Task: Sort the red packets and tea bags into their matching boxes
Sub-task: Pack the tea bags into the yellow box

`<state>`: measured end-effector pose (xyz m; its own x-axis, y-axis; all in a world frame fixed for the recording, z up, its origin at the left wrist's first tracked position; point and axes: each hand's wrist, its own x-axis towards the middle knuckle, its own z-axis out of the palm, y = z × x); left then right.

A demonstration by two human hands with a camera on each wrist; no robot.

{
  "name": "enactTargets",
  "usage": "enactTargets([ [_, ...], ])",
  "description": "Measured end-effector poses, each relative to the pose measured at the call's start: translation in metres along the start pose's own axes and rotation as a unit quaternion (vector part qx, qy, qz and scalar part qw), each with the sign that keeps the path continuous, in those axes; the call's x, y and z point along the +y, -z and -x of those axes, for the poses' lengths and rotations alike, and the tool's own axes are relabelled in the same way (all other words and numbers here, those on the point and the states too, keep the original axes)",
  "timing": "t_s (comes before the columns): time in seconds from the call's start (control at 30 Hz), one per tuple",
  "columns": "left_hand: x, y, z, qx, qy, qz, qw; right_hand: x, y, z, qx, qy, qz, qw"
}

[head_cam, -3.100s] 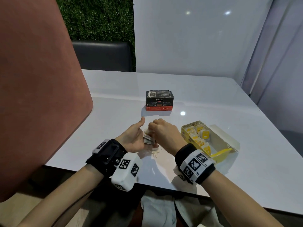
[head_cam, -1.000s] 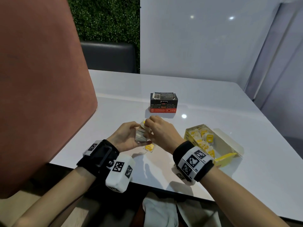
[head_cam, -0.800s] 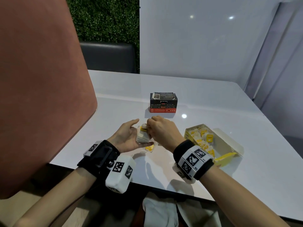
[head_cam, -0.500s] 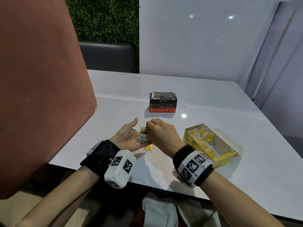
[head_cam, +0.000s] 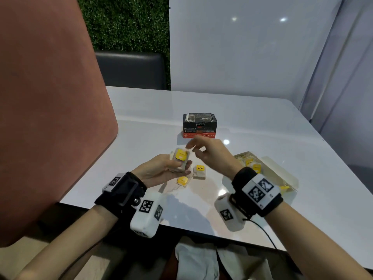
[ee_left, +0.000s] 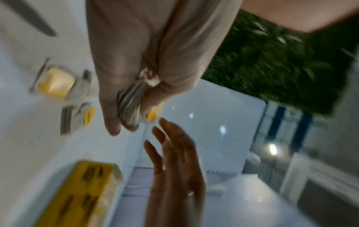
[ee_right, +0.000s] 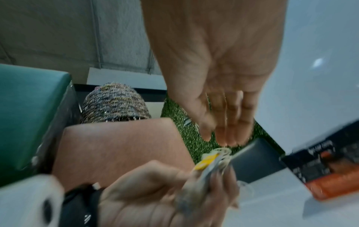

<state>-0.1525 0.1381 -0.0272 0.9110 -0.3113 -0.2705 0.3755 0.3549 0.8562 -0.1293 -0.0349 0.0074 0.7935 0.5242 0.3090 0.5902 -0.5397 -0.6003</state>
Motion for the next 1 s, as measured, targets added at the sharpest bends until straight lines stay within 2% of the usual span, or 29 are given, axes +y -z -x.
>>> enactTargets([
  [0.03, 0.0, -0.002, 0.0, -0.013, -0.009, -0.04, 0.999, 0.001, 0.007, -0.002, -0.042, -0.014, -0.003, 0.999],
  [0.1, 0.001, -0.008, 0.002, -0.048, -0.013, -0.097, 0.994, 0.003, 0.016, -0.005, -0.17, -0.054, -0.006, 0.984],
  [0.17, 0.003, -0.016, 0.002, -0.09, -0.012, -0.133, 0.987, 0.004, 0.022, -0.003, -0.229, -0.07, -0.002, 0.971],
  [0.3, 0.007, -0.035, -0.011, -0.15, -0.006, -0.189, 0.97, 0.012, 0.04, 0.001, -0.175, -0.039, 0.029, 0.983],
  [0.4, 0.011, -0.053, -0.028, -0.148, -0.015, -0.221, 0.964, 0.017, 0.063, 0.006, -0.143, -0.042, 0.02, 0.989],
  [0.57, 0.011, -0.096, -0.058, -0.154, -0.04, -0.236, 0.959, 0.033, 0.105, 0.021, -0.102, -0.032, 0.123, 0.987],
  [0.63, 0.005, -0.105, -0.069, -0.148, -0.036, -0.298, 0.942, 0.042, 0.122, 0.029, -0.111, -0.05, 0.168, 0.978],
  [0.7, -0.001, -0.113, -0.073, -0.129, -0.042, -0.415, 0.9, 0.055, 0.131, 0.038, -0.113, -0.077, 0.237, 0.962],
  [0.73, -0.006, -0.117, -0.074, -0.127, -0.057, -0.488, 0.861, 0.063, 0.133, 0.043, -0.116, -0.092, 0.266, 0.953],
  [0.8, -0.015, -0.123, -0.074, -0.137, -0.104, -0.626, 0.76, 0.078, 0.13, 0.053, -0.132, -0.119, 0.303, 0.936],
  [0.87, -0.025, -0.129, -0.071, -0.144, -0.153, -0.703, 0.679, 0.088, 0.122, 0.062, -0.155, -0.123, 0.323, 0.925],
  [0.93, -0.037, -0.133, -0.068, -0.15, -0.214, -0.736, 0.624, 0.092, 0.113, 0.069, -0.177, -0.132, 0.34, 0.914],
  [1.0, -0.048, -0.135, -0.063, -0.15, -0.271, -0.748, 0.587, 0.094, 0.105, 0.07, -0.2, -0.132, 0.378, 0.894],
])
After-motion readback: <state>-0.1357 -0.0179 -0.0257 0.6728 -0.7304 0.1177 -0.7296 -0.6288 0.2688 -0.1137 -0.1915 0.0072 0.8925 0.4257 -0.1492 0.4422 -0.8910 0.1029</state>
